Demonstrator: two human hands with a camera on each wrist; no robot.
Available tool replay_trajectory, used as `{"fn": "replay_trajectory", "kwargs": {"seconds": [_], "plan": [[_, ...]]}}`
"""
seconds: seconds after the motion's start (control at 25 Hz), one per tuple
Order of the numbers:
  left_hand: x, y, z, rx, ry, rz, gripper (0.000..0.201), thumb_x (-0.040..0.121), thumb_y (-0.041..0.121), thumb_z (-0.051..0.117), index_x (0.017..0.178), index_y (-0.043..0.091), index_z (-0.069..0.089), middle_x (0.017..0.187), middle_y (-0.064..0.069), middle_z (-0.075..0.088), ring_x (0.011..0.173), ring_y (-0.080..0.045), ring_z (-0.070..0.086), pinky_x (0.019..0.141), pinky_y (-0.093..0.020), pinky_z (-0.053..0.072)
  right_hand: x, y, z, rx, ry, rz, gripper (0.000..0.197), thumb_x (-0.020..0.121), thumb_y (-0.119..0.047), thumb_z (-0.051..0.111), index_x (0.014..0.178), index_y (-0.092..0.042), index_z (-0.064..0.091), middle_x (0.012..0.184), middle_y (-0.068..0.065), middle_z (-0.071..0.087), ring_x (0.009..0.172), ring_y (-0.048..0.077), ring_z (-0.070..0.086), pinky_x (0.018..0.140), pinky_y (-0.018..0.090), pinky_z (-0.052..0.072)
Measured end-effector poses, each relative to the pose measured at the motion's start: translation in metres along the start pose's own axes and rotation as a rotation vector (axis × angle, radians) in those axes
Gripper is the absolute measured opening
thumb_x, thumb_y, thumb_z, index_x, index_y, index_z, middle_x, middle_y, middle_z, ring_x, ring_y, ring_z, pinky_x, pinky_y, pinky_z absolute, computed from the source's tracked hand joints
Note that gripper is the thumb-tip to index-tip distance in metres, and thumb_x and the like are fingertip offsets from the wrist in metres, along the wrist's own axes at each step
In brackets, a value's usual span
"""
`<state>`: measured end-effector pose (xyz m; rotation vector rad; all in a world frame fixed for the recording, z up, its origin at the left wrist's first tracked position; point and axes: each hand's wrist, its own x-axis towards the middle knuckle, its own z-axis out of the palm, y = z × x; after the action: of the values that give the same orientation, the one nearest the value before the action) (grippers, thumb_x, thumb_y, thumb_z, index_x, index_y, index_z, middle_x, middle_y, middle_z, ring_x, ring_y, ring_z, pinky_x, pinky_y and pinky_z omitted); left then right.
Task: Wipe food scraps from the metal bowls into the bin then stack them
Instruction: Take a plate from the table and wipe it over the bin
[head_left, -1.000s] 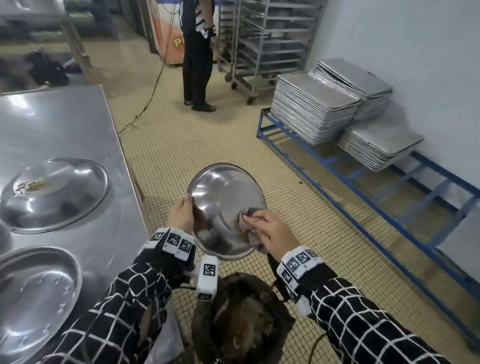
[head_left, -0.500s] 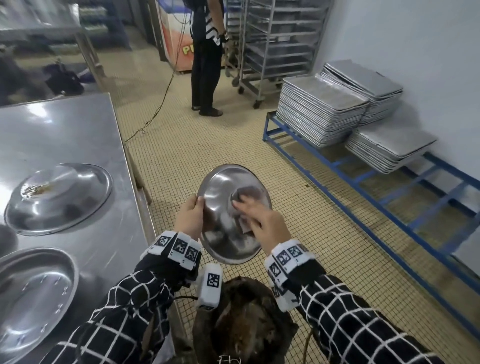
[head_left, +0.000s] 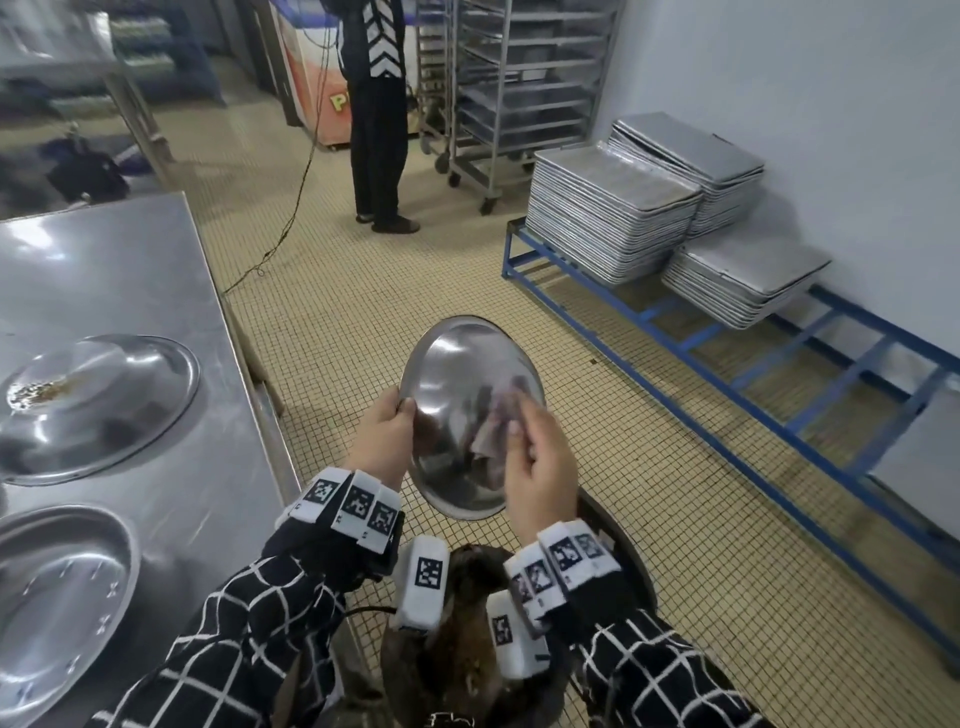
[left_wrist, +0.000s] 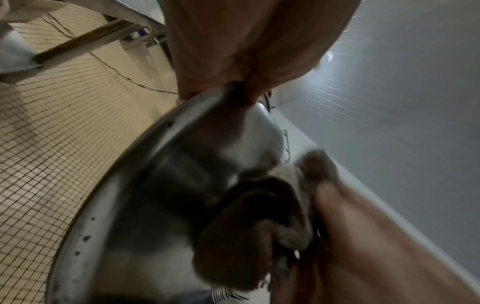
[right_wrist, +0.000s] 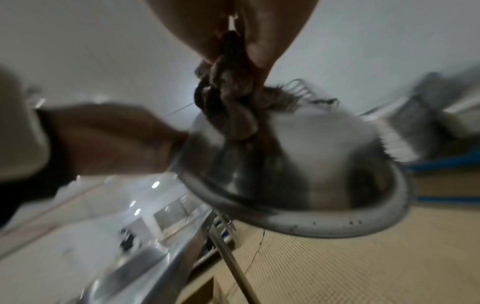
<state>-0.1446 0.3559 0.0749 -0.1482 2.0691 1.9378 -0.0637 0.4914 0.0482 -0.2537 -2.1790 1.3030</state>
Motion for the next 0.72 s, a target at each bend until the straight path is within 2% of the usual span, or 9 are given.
{"fn": "replay_trajectory", "kwargs": {"seconds": [0.12, 0.2, 0.28, 0.36, 0.44, 0.48, 0.56, 0.64, 0.72], "plan": [[-0.01, 0.006, 0.009, 0.018, 0.004, 0.077, 0.02, 0.1, 0.018, 0.043, 0.094, 0.013, 0.061, 0.095, -0.017, 0.067, 0.089, -0.03, 0.065, 0.085, -0.043, 0.054, 0.007, 0.0, 0.013, -0.282, -0.195, -0.334, 0.045, 0.1, -0.026, 0.036, 0.145, -0.024, 0.032, 0.153, -0.003, 0.029, 0.144, 0.012, 0.015, 0.118, 0.034, 0.016], [-0.013, 0.008, 0.008, 0.001, 0.01, 0.117, 0.022, 0.1, 0.018, 0.043, 0.089, 0.016, 0.062, 0.085, -0.011, 0.066, 0.082, -0.026, 0.064, 0.081, -0.04, 0.053, 0.034, 0.012, 0.007, -0.415, -0.182, -0.347, 0.048, 0.101, -0.039, 0.023, 0.148, -0.027, 0.02, 0.157, -0.005, 0.019, 0.146, 0.019, 0.008, 0.118, 0.045, 0.012], [-0.013, 0.01, 0.007, -0.029, 0.021, 0.115, 0.025, 0.101, 0.019, 0.043, 0.086, 0.019, 0.063, 0.082, -0.005, 0.066, 0.082, -0.023, 0.063, 0.083, -0.04, 0.053, 0.053, 0.023, -0.008, -0.4, -0.126, -0.188, 0.053, 0.1, -0.044, 0.019, 0.15, -0.028, 0.017, 0.157, -0.005, 0.019, 0.145, 0.02, 0.016, 0.114, 0.044, 0.026], [-0.01, 0.008, 0.007, -0.055, 0.034, 0.103, 0.027, 0.101, 0.019, 0.043, 0.085, 0.019, 0.064, 0.086, -0.006, 0.067, 0.089, -0.026, 0.063, 0.091, -0.045, 0.051, 0.049, 0.038, -0.024, -0.301, -0.115, 0.066, 0.053, 0.1, -0.041, 0.025, 0.151, -0.03, 0.014, 0.155, -0.003, 0.023, 0.137, 0.021, 0.033, 0.095, 0.03, 0.043], [-0.008, 0.005, 0.007, -0.067, 0.064, 0.084, 0.027, 0.1, 0.021, 0.043, 0.085, 0.02, 0.065, 0.091, -0.008, 0.068, 0.096, -0.032, 0.063, 0.096, -0.048, 0.048, 0.02, 0.045, -0.031, -0.257, -0.169, 0.201, 0.057, 0.098, -0.042, 0.025, 0.15, -0.034, 0.004, 0.156, -0.004, 0.015, 0.134, 0.024, 0.036, 0.087, 0.027, 0.046], [-0.007, 0.005, 0.006, -0.076, 0.078, 0.079, 0.027, 0.1, 0.022, 0.044, 0.084, 0.021, 0.065, 0.092, -0.008, 0.068, 0.098, -0.033, 0.063, 0.097, -0.049, 0.048, 0.005, 0.044, -0.029, -0.258, -0.204, 0.19, 0.06, 0.096, -0.045, 0.023, 0.149, -0.036, -0.004, 0.158, -0.007, 0.004, 0.139, 0.024, 0.028, 0.094, 0.032, 0.045], [-0.007, 0.005, 0.007, -0.102, 0.092, 0.086, 0.026, 0.1, 0.024, 0.045, 0.084, 0.021, 0.065, 0.092, -0.007, 0.068, 0.096, -0.031, 0.064, 0.094, -0.045, 0.05, -0.015, 0.037, -0.016, -0.32, -0.263, 0.045, 0.063, 0.094, -0.053, 0.015, 0.148, -0.036, -0.011, 0.156, -0.013, -0.016, 0.145, 0.023, -0.001, 0.111, 0.045, 0.025], [-0.01, 0.009, 0.012, -0.114, 0.061, 0.104, 0.025, 0.1, 0.024, 0.045, 0.085, 0.018, 0.064, 0.083, -0.004, 0.067, 0.086, -0.026, 0.064, 0.082, -0.038, 0.053, -0.013, 0.023, 0.002, -0.442, -0.256, -0.164, 0.064, 0.095, -0.053, 0.013, 0.151, -0.026, -0.002, 0.158, -0.004, -0.012, 0.145, 0.025, -0.011, 0.117, 0.049, 0.006], [-0.015, 0.013, 0.018, -0.131, 0.001, 0.112, 0.024, 0.099, 0.024, 0.046, 0.086, 0.015, 0.064, 0.078, -0.004, 0.067, 0.078, -0.024, 0.063, 0.075, -0.037, 0.053, 0.01, 0.003, 0.012, -0.49, -0.172, -0.244, 0.061, 0.098, -0.048, 0.02, 0.151, -0.021, 0.011, 0.159, 0.003, 0.003, 0.146, 0.025, -0.004, 0.119, 0.044, 0.002]]}}
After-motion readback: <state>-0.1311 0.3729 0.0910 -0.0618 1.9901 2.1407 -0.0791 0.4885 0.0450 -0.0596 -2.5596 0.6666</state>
